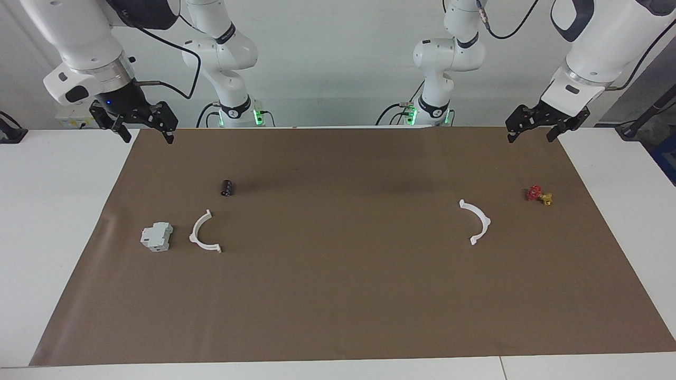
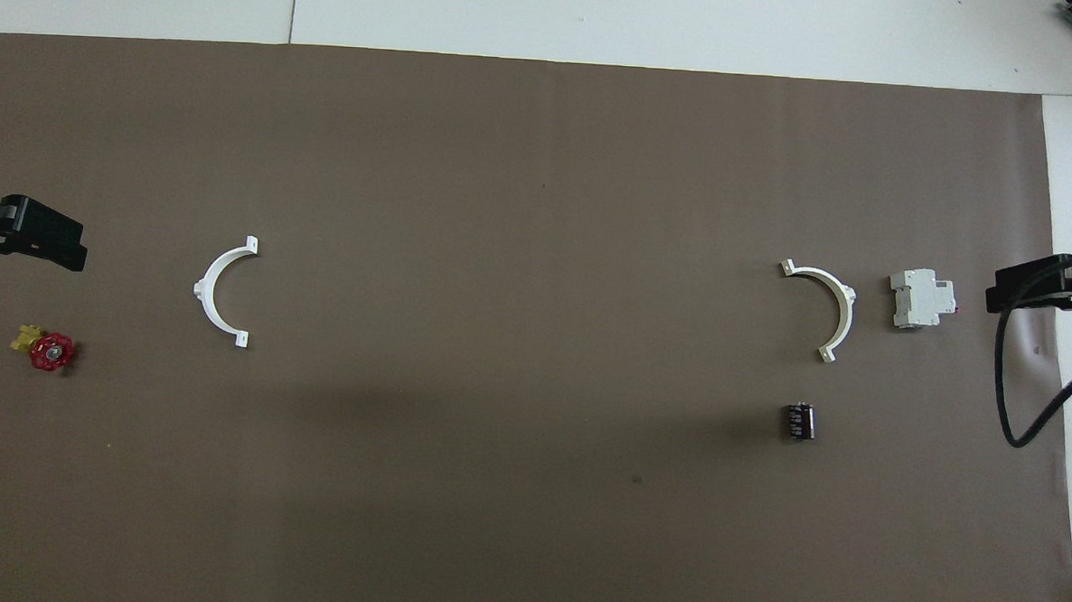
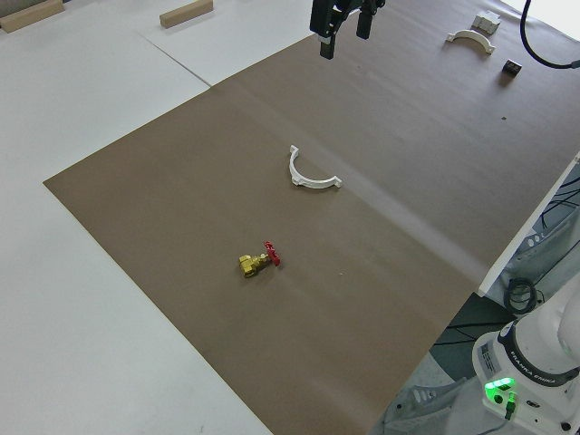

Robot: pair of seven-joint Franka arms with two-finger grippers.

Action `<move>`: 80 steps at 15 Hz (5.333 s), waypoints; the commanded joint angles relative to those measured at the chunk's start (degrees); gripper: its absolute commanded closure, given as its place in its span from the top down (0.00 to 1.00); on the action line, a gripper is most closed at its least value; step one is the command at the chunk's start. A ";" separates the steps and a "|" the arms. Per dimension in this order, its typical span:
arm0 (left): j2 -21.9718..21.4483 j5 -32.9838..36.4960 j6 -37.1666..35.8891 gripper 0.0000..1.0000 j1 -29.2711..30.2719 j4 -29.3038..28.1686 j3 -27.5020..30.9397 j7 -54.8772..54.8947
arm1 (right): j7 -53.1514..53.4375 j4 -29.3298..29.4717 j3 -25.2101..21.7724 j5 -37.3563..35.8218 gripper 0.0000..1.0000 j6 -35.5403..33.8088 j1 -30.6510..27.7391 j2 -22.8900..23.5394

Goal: Assemble drain pipe with both arms
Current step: 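Move the right gripper toward the white half-ring nearest it, then grasp the white half-ring with the right gripper and lift it, then carry the half-ring with the right gripper toward the table center, then lower the half-ring onto the table center and open the right gripper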

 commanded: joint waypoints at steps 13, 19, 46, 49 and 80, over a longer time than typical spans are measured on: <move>-1.89 -0.23 0.20 1.00 -0.16 -1.82 0.15 -0.45 | -9.27 -17.69 -0.05 4.33 1.00 20.99 -1.09 -2.61; -1.98 -0.23 0.29 1.00 -0.08 -1.82 0.15 -0.45 | -26.32 -22.28 0.04 7.67 1.00 37.52 -0.38 9.15; -1.98 -0.23 0.20 1.00 -0.08 -1.82 0.15 -0.45 | -8.38 -14.38 0.21 8.64 0.00 42.83 10.84 20.68; -1.98 -0.23 0.20 1.00 -0.08 -1.82 0.15 -0.45 | 4.37 -10.09 0.21 8.73 0.00 41.16 17.87 23.31; -1.98 -0.15 0.20 1.00 -0.08 -1.82 0.15 -0.54 | 16.71 -8.31 0.30 5.48 0.31 47.22 35.04 32.20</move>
